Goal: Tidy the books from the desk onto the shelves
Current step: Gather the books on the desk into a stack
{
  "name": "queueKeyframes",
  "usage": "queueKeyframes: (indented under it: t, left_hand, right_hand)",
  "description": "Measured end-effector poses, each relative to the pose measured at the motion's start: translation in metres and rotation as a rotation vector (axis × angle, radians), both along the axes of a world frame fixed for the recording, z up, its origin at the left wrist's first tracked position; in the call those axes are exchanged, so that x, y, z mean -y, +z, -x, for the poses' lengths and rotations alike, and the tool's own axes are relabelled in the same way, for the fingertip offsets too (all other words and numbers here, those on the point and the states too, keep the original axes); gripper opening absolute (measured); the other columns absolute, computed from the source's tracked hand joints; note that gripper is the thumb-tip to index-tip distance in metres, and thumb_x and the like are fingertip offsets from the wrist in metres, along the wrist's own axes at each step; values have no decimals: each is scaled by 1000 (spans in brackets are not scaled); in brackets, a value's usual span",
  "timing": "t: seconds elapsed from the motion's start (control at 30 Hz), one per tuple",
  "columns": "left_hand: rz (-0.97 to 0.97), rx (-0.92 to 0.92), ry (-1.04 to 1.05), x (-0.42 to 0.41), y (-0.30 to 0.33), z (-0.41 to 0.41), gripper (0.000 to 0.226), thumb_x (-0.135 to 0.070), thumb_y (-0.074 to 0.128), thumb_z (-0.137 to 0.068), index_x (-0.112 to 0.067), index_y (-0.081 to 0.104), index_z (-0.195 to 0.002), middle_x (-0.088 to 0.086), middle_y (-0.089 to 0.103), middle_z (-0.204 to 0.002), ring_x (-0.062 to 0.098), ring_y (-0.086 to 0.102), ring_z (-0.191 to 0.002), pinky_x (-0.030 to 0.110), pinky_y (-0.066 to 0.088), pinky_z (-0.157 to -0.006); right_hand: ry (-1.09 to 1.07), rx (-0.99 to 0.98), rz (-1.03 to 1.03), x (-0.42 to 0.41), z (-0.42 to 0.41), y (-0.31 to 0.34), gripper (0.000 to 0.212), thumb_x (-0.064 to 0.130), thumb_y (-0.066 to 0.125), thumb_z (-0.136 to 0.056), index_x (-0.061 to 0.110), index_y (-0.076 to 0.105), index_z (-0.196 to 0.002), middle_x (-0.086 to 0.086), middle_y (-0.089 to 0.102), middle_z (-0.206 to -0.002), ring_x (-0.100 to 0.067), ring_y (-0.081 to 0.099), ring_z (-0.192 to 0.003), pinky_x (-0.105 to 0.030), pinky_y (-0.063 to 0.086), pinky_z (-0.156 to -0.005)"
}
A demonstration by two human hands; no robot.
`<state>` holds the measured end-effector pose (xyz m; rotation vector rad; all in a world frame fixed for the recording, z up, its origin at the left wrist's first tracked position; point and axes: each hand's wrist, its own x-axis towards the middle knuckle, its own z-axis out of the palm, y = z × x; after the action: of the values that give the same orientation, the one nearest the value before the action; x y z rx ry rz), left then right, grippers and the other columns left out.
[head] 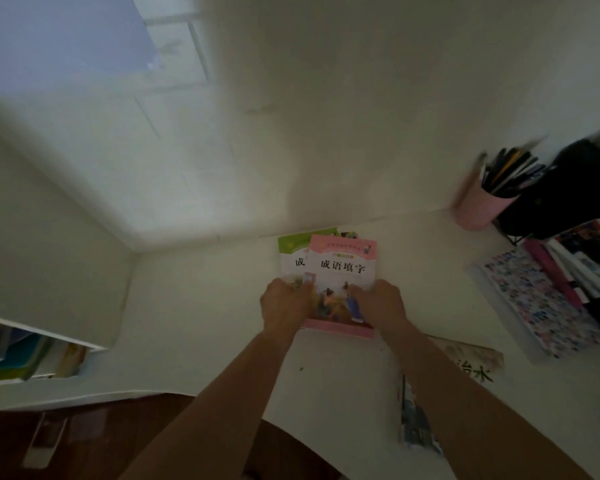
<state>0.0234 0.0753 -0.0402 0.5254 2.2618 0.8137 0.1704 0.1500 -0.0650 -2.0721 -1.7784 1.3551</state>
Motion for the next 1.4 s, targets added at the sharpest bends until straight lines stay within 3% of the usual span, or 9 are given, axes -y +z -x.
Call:
queueKeyframes:
  t: [0.13,0.3,0.43,0.53,0.63,0.87,1.07,1.27,1.4]
  left_hand:
    - [-21,127,52,-25,-8,6,37,-32,78,-84,-1,70,-103,10,66,-92,24,63,-83,25,44,-64]
    - [-115,460,145,-24,-12,24,29,-13,88,-73,-1,76,-97,14,77,-96,27,73,-82,38,64,-75]
    - [-182,531,23,4,0,35,27,1,80,-82,-11,70,-103,6,76,-97,14,70,-74,22,58,-57]
    - [-371,619,-133,38,4,54,39,2,77,-86,-11,68,-122,7,77,-115,20,76,-96,29,61,-77]
    - [-484,607,-235,56,5,69,41,7,76,-84,-7,69,-122,8,77,-113,25,74,-105,35,61,-84]
    - [-550,501,-212,71,-6,66,63,1,83,-73,-3,60,-132,17,71,-124,34,67,-119,42,60,-94]
    - [-641,563,-135,69,-20,57,70,0,82,-68,11,54,-131,36,63,-125,53,61,-118,65,53,-97]
    - [-409,569,-274,81,0,42,68,-5,82,-77,-15,46,-134,17,63,-129,31,67,-114,47,63,-84]
    - [-47,449,-370,84,13,17,44,-10,79,-88,-16,47,-119,-2,60,-110,14,63,-98,25,57,-74]
  right_hand:
    - [89,141,-93,-9,19,-18,62,48,56,-92,26,34,-146,-22,47,-132,-41,42,-119,-45,38,-104]
    - [46,15,-47,-1,20,-22,62,43,68,-86,18,41,-136,-20,51,-123,-39,52,-114,-45,48,-99]
    - [-52,-231,87,17,26,-29,81,49,82,-53,14,50,-118,-15,59,-113,-30,67,-92,-50,61,-80]
    - [-162,-523,53,31,31,2,60,5,88,-63,-7,56,-113,-27,65,-98,-42,70,-81,-50,61,-74]
    - [-124,-742,-130,43,32,20,57,-18,73,-70,-2,51,-119,-18,68,-108,-38,70,-96,-44,60,-71]
    - [-138,-755,-242,77,44,4,58,-3,68,-66,5,64,-124,-13,71,-117,-27,68,-111,-46,59,-90]
    - [-243,-772,-160,87,51,1,66,0,67,-61,0,59,-127,-10,71,-109,-15,70,-95,-25,58,-70]
    - [-196,-645,-118,106,18,27,42,1,69,-87,5,46,-121,-7,64,-107,-18,67,-96,-36,60,-78]
    - [-255,-390,151,126,-5,31,24,-1,64,-92,9,43,-100,-10,56,-76,-17,53,-60,-42,48,-67]
